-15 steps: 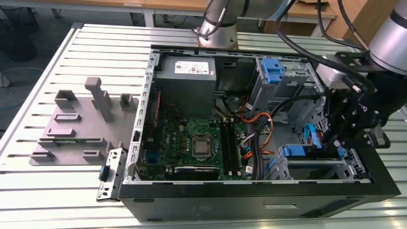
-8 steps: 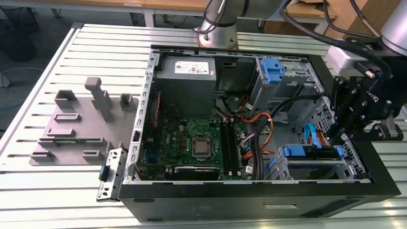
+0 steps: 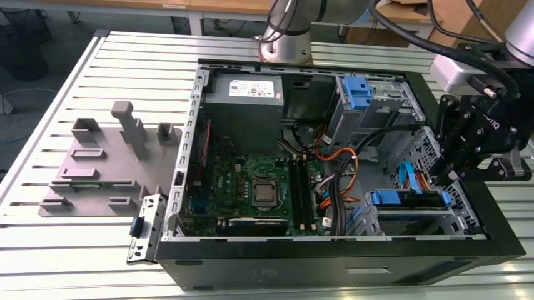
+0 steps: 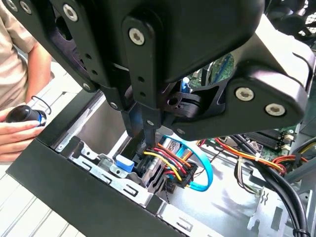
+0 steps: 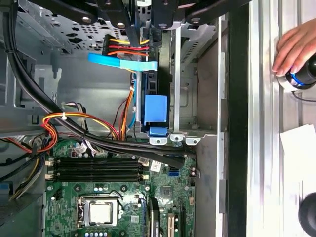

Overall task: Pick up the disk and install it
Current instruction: 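Insert the second disk wire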

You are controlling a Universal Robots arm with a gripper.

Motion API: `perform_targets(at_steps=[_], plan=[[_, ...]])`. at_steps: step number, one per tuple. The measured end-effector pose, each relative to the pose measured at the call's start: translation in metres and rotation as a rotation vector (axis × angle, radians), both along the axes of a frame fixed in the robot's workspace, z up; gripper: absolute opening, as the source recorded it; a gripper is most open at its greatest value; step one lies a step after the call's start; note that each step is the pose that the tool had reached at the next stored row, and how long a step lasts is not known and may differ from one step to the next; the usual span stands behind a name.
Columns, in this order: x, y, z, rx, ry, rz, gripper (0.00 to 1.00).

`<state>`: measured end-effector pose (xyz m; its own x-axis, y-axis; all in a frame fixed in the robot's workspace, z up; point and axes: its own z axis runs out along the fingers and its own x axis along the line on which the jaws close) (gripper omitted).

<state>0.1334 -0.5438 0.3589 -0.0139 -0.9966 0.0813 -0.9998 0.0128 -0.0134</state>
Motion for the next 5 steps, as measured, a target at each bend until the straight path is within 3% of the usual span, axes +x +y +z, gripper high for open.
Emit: perform_targets(at_steps=[5], plan=[[0.0000, 0.0000, 0.0000, 0.0004, 0.0000, 0.000, 0.24]])
